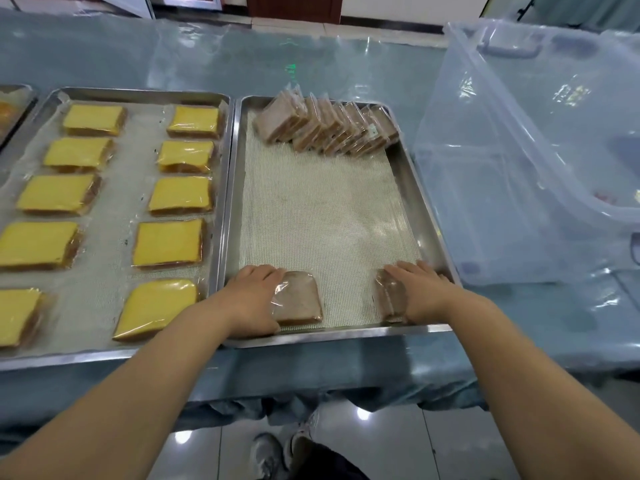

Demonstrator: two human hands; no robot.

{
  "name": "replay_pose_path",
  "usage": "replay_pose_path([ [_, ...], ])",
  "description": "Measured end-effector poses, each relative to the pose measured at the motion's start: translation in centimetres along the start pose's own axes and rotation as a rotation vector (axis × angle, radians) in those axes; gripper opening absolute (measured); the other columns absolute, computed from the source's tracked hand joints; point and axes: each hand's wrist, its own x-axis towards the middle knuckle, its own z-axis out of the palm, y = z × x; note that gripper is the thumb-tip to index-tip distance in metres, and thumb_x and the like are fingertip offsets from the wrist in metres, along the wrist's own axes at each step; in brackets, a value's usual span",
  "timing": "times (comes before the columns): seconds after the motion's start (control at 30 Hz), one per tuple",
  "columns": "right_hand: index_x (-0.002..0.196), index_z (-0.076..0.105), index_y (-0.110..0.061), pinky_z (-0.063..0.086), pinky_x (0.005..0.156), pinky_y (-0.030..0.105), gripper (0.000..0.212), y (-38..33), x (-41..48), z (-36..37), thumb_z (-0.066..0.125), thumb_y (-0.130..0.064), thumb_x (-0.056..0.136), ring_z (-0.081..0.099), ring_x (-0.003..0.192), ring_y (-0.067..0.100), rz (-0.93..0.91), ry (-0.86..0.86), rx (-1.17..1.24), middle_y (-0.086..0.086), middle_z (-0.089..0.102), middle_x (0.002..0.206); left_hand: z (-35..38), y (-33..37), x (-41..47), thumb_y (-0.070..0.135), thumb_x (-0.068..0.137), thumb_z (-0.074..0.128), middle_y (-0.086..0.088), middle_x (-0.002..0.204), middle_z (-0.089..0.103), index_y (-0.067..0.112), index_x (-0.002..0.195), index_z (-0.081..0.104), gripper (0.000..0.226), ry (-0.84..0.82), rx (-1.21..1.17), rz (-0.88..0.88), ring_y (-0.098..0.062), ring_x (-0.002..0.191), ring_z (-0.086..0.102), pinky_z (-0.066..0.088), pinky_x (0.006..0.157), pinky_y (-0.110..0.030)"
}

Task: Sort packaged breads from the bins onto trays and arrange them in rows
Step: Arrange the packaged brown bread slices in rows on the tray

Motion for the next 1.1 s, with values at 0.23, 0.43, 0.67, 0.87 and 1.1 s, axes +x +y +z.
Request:
replay_pose_path([
  [0.23,0.149,0.028,-0.027,0.028,0.114,0.042,0.072,-1.2,0.3,-4.0,0.062,-0.035,0.086,0.026,0.141,0.023,-0.031,0.05,0.145,-0.002,0.029,0.154,-2.9,-0.2,0.6,0.046,0.086,0.06,0.001,0.145,0.036,0.024,0.143,0.034,0.067,0.062,-0.105,0.024,-0.019,0.13,0.036,0.03,0.106,-0.031],
  [0.43,0.143,0.038,-0.025,0.042,0.097,0.032,0.066,-2.7,4.5,-9.2,0.066,-0.042,0.086,0.051,0.12,0.021,-0.069,0.084,0.092,0.0,0.048,0.14,-6.8,-1.5,4.1,0.05,0.087,0.057,0.006,0.135,0.049,0.027,0.136,0.044,0.056,0.067,-0.106,-0.011,-0.012,0.121,0.047,0.041,0.101,-0.034],
  [0.67,0.14,0.041,-0.022,0.047,0.095,0.037,0.06,-5.3,11.9,-15.5,0.062,-0.044,0.088,0.055,0.115,0.023,-0.115,0.167,0.021,0.003,0.051,0.136,-11.8,-4.1,9.8,0.052,0.089,0.054,0.008,0.128,0.054,0.028,0.132,0.048,0.049,0.114,-0.078,-0.083,-0.011,0.113,0.051,0.045,0.092,-0.03],
  [0.87,0.13,0.051,-0.024,0.049,0.088,0.035,0.043,-8.2,17.6,-20.2,0.056,-0.041,0.091,0.058,0.11,0.02,-0.156,0.331,0.028,-0.002,0.059,0.126,-16.0,-6.9,14.9,0.051,0.09,0.052,0.011,0.127,0.054,0.03,0.131,0.048,0.046,0.193,-0.087,-0.128,-0.01,0.113,0.052,0.045,0.09,-0.028],
  [1.1,0.103,0.057,-0.017,0.05,0.067,0.031,0.02,-11.0,23.6,-24.3,0.051,-0.033,0.093,0.058,0.08,0.018,-0.15,0.565,0.131,-0.001,0.061,0.088,-19.8,-10.1,21.6,0.041,0.093,0.051,0.007,0.133,0.05,0.027,0.133,0.046,0.043,0.374,-0.173,-0.099,-0.011,0.117,0.05,0.04,0.09,-0.025],
])
